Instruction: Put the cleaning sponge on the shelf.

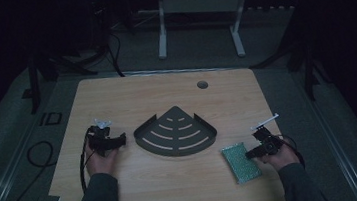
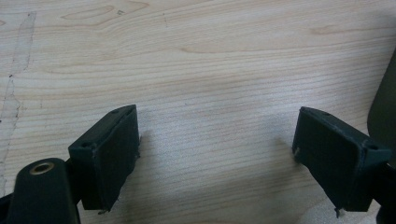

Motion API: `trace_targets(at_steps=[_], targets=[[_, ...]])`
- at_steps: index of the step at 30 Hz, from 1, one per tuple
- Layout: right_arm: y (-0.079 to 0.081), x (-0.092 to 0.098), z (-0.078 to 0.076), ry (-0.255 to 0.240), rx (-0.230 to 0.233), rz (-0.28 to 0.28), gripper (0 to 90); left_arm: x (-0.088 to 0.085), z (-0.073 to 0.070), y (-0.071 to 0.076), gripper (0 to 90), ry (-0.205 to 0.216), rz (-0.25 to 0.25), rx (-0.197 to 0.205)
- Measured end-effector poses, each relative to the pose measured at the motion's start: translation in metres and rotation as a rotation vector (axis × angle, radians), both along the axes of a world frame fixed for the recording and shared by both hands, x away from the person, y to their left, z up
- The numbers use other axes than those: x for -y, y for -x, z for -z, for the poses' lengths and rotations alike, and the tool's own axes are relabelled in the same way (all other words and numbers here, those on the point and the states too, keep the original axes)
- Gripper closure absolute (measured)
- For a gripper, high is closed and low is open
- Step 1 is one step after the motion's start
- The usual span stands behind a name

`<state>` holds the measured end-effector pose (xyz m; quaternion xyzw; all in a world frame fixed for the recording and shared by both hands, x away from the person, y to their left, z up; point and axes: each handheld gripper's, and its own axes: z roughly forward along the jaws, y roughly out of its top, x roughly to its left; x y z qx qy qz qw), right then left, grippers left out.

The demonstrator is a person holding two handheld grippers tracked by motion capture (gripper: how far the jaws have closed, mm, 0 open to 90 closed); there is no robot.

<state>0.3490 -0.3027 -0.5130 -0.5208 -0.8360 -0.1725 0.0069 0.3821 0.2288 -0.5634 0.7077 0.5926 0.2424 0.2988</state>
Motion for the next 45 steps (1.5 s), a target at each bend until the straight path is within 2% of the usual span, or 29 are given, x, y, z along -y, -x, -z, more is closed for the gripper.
trace_targets(at_steps=[5,13,14,19,25,45], targets=[[-0.005,0.001,0.0,-0.028,-0.041,-0.019,77.3,0.0,0.0,0.0,15.4,0.0,0.0,0.0],[-0.009,-0.001,0.0,-0.015,-0.061,-0.057,80.0,0.0,0.0,0.0,15.4,0.0,0.0,0.0],[-0.009,-0.004,-0.001,0.0,-0.062,-0.082,83.4,0.0,0.0,0.0,15.4,0.0,0.0,0.0],[-0.008,-0.008,-0.004,0.037,-0.046,-0.107,89.0,0.0,0.0,0.0,15.4,0.0,0.0,0.0],[-0.006,-0.011,-0.009,0.059,-0.037,-0.124,89.4,0.0,0.0,0.0,15.4,0.0,0.0,0.0],[-0.009,-0.018,-0.049,0.076,0.054,-0.14,89.9,0.0,0.0,0.0,15.4,0.0,0.001,0.0]])
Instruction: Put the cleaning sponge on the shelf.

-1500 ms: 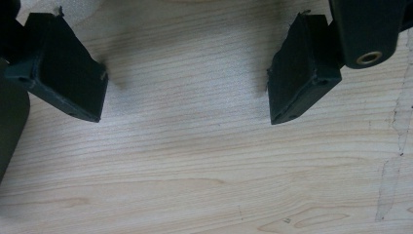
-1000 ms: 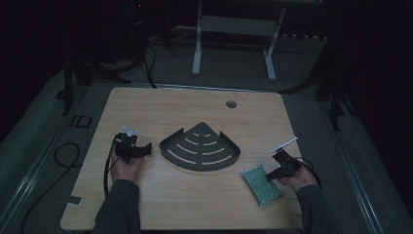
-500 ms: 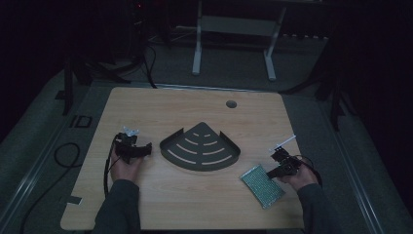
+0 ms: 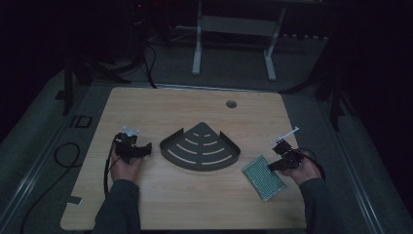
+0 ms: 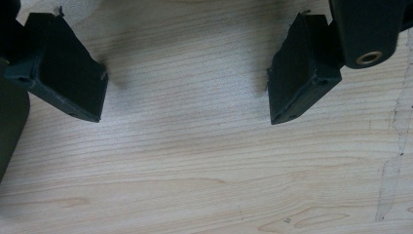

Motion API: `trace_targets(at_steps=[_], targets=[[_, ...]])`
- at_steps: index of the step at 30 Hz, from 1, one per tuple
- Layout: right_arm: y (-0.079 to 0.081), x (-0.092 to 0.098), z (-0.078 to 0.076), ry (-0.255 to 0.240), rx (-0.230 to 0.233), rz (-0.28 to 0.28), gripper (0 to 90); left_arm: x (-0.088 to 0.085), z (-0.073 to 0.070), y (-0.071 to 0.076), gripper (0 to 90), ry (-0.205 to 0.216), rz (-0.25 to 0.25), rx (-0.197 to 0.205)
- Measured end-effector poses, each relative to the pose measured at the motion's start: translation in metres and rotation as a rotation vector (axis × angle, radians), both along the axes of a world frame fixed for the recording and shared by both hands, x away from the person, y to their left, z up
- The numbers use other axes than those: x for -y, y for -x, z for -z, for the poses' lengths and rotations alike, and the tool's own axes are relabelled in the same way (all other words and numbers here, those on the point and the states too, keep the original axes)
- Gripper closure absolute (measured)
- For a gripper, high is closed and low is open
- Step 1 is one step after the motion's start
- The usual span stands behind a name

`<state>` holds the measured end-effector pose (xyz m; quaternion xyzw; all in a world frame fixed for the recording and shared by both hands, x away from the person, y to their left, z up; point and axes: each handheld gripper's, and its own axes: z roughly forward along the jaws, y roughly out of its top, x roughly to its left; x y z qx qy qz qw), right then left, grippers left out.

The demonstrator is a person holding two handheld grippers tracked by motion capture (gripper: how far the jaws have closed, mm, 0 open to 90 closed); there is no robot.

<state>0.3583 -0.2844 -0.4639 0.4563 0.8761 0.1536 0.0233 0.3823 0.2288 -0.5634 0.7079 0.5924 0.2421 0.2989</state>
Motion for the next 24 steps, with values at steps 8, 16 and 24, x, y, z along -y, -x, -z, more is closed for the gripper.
trace_targets(at_steps=[8,16,24], targets=[[-0.004,-0.002,-0.011,0.01,0.029,0.01,90.0,0.0,0.0,0.0,15.4,-0.001,0.001,0.0],[-0.008,-0.003,-0.024,0.004,0.049,0.009,90.0,0.0,0.0,0.0,15.4,-0.001,0.001,0.0],[-0.014,-0.007,-0.036,0.002,0.077,0.016,90.0,0.0,0.0,0.0,15.4,-0.001,0.001,0.0]])
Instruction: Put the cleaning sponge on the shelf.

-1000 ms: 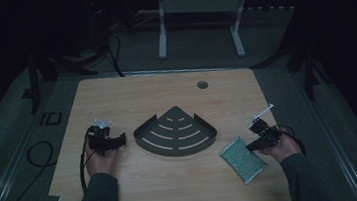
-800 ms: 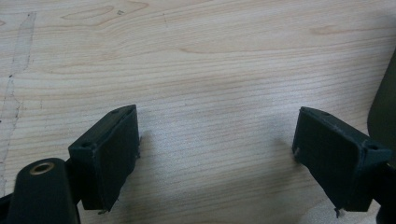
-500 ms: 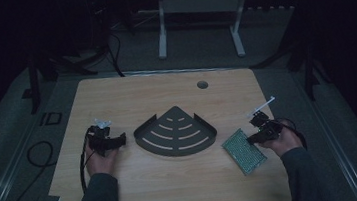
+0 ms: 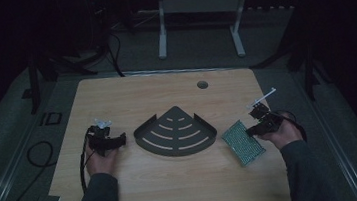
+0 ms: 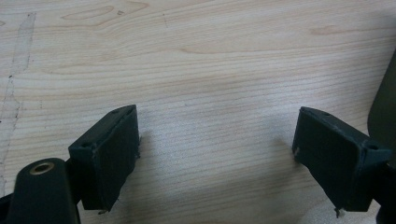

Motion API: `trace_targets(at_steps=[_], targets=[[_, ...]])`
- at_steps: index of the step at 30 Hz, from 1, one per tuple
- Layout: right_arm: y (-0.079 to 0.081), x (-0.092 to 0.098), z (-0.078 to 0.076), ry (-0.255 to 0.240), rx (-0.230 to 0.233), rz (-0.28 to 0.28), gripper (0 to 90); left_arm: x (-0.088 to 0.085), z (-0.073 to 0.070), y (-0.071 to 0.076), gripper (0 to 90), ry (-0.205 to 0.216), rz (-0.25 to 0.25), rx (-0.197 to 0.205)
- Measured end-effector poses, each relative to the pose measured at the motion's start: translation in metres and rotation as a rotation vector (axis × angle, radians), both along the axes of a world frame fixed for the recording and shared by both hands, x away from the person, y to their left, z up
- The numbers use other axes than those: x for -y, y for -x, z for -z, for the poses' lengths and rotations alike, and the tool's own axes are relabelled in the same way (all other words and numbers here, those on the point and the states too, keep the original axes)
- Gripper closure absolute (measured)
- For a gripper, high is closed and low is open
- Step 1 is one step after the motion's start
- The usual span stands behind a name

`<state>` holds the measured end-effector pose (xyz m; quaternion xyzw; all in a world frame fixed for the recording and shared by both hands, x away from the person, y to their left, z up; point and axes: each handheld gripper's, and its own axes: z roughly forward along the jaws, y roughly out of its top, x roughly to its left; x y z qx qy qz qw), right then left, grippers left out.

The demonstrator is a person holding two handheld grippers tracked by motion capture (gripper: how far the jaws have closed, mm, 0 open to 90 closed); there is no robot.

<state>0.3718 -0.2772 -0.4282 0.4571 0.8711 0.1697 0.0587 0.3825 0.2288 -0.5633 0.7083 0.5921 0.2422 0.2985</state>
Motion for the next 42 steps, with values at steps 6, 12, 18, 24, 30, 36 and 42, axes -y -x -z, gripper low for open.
trace_targets(at_steps=[6,12,18,24,30,36,42], targets=[[-0.003,-0.003,-0.011,-0.003,0.018,-0.011,90.0,0.0,0.0,0.0,15.4,0.0,0.0,0.0],[-0.007,-0.006,-0.021,-0.003,0.027,-0.021,90.0,0.0,0.0,0.0,15.4,0.0,0.0,0.0],[-0.011,-0.012,-0.03,-0.007,0.048,-0.027,90.0,0.0,0.0,0.0,15.4,0.001,0.0,0.0],[-0.017,-0.02,-0.038,-0.011,0.058,-0.04,90.0,0.0,0.0,0.0,15.4,0.002,-0.001,0.002],[-0.021,-0.028,-0.043,-0.021,0.072,-0.053,90.0,0.0,0.0,0.0,15.5,0.001,0.0,0.002],[-0.025,-0.037,-0.048,-0.025,0.082,-0.069,90.0,0.0,0.0,0.0,15.5,0.001,0.0,0.001],[-0.032,-0.044,-0.052,-0.026,0.092,-0.076,90.0,0.0,0.0,0.0,15.5,0.001,0.0,0.001]])
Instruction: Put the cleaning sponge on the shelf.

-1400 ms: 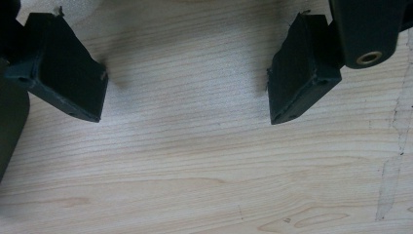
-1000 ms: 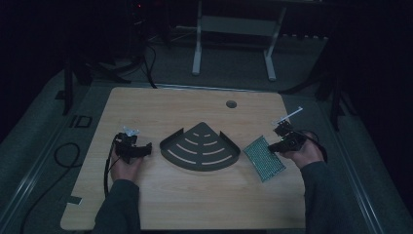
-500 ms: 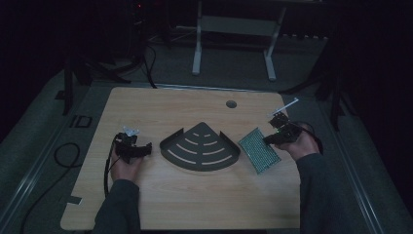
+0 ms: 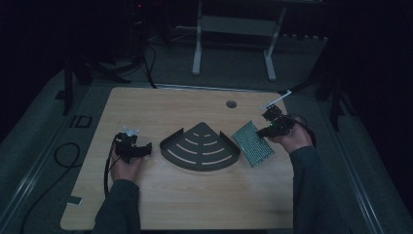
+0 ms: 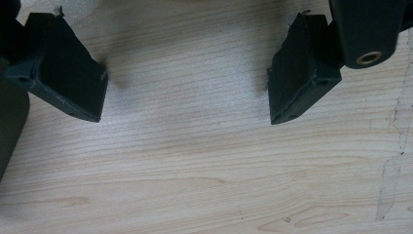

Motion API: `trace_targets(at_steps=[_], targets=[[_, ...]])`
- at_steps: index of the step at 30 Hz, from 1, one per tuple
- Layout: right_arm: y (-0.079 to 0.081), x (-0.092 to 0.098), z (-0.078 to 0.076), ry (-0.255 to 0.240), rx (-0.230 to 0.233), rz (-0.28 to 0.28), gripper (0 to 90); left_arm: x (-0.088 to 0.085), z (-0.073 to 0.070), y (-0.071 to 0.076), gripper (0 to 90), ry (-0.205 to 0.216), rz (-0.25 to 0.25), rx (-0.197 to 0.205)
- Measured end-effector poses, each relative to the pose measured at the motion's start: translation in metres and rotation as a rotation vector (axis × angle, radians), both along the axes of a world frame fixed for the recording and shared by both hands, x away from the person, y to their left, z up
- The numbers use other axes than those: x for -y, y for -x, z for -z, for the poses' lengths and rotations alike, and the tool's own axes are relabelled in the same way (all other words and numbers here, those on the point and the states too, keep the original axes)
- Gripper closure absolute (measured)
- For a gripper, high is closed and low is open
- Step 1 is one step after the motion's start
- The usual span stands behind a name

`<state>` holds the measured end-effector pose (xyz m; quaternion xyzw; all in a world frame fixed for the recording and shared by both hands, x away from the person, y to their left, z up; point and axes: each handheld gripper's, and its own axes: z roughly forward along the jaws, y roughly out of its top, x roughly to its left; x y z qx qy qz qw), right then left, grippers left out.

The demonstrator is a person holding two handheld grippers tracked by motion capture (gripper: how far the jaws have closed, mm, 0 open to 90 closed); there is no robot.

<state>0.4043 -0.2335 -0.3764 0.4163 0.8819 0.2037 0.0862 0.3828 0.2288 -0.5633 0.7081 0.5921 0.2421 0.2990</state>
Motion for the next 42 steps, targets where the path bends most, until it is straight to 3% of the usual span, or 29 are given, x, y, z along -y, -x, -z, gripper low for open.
trace_targets(at_steps=[14,42], targets=[[-0.009,-0.012,-0.008,-0.021,0.011,-0.019,90.0,0.0,0.0,0.0,15.4,0.0,0.0,0.0],[-0.026,-0.041,-0.005,-0.042,0.017,-0.064,90.0,0.0,0.0,0.0,15.7,0.001,0.0,0.001]])
